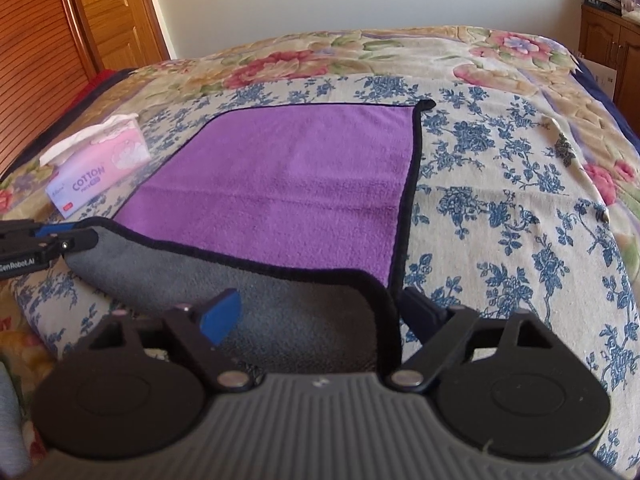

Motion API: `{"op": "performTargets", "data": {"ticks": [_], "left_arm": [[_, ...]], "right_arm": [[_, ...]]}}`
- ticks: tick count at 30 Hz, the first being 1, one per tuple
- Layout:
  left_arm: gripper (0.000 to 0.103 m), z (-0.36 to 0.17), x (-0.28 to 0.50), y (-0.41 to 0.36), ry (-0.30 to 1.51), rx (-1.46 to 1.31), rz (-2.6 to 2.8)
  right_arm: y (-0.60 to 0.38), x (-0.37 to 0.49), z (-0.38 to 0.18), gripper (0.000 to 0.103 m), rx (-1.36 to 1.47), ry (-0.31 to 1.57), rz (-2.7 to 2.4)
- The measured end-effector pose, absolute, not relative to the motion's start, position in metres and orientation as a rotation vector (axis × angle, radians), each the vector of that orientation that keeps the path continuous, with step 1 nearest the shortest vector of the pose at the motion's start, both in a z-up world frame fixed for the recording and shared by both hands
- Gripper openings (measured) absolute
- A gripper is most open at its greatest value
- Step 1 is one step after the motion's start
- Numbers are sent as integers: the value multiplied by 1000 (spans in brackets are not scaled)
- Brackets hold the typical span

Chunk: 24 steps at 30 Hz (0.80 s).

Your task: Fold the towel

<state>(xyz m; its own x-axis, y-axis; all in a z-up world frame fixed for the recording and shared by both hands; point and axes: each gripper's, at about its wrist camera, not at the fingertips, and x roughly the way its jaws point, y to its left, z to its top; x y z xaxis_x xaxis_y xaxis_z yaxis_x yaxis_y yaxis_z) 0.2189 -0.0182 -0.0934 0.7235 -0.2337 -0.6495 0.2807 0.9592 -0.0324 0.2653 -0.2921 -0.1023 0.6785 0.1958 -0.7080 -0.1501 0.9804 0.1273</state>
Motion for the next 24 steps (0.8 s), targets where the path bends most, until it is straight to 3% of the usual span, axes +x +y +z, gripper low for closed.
{"op": "performTargets", "data": {"ticks": [4, 9, 17, 22, 24], "left_arm": [[16, -94, 218, -18, 705, 71, -289], [8, -93, 216, -17, 699, 68, -304], [7, -93, 214, -20, 694, 75, -315], [7, -92, 214, -20, 693, 76, -315], [6, -92, 214, -20, 693, 76, -316]], "right_arm": [[-294, 266, -101, 76, 63, 812, 202], [-299, 268, -99, 55, 63, 821, 200], [-304, 269, -99, 27, 48, 833, 194], [-302, 269, -98, 20, 25, 835, 203], [-302, 268, -97, 10, 18, 835, 203]]}}
